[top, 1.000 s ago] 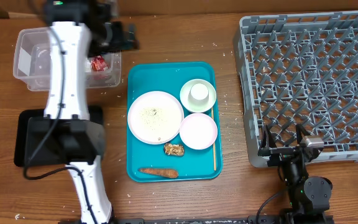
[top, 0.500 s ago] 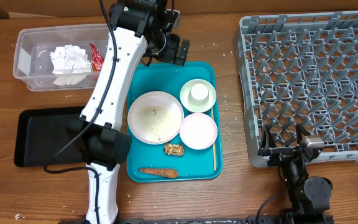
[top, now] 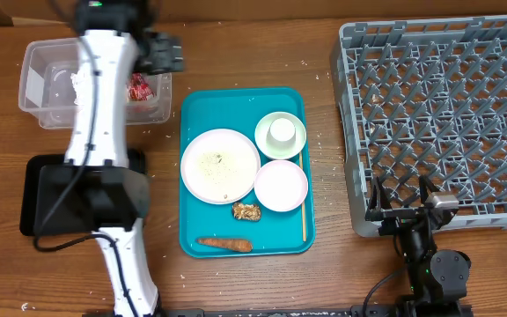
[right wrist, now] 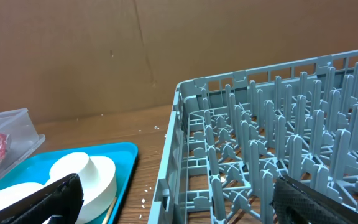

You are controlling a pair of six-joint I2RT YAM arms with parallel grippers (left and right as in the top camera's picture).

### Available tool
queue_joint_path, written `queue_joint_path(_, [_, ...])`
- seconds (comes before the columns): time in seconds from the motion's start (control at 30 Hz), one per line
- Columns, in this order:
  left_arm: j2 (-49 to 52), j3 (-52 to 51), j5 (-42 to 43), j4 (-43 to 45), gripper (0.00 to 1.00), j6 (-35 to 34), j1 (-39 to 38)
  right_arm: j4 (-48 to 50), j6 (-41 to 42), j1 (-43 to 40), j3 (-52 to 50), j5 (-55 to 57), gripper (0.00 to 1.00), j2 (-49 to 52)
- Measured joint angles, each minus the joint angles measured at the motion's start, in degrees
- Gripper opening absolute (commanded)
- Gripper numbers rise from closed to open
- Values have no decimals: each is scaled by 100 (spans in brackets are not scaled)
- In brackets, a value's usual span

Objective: Sort waste into correct bins and load items into the dishwasher
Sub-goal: 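Carry the remaining tissue left and drop it into the clear bin, then raise the right arm and move its gripper over the white cup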

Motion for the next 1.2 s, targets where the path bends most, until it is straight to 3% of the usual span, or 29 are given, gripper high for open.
queue_joint_path(0.3, [2, 0, 369, -116, 100, -289, 938, 0, 0, 0, 0, 0, 100, 0])
queue_joint_path(0.7, [2, 0, 682, 588, 100, -382, 1016, 42, -15, 0, 0, 140, 100, 0])
queue_joint_path(0.97, [2, 0, 684, 691, 100, -382, 1016, 955, 225, 0, 0, -264, 100, 2])
queue_joint_path(1.2, [2, 0, 684, 695, 100, -385, 1016, 2879, 870, 0, 0, -647, 100, -7])
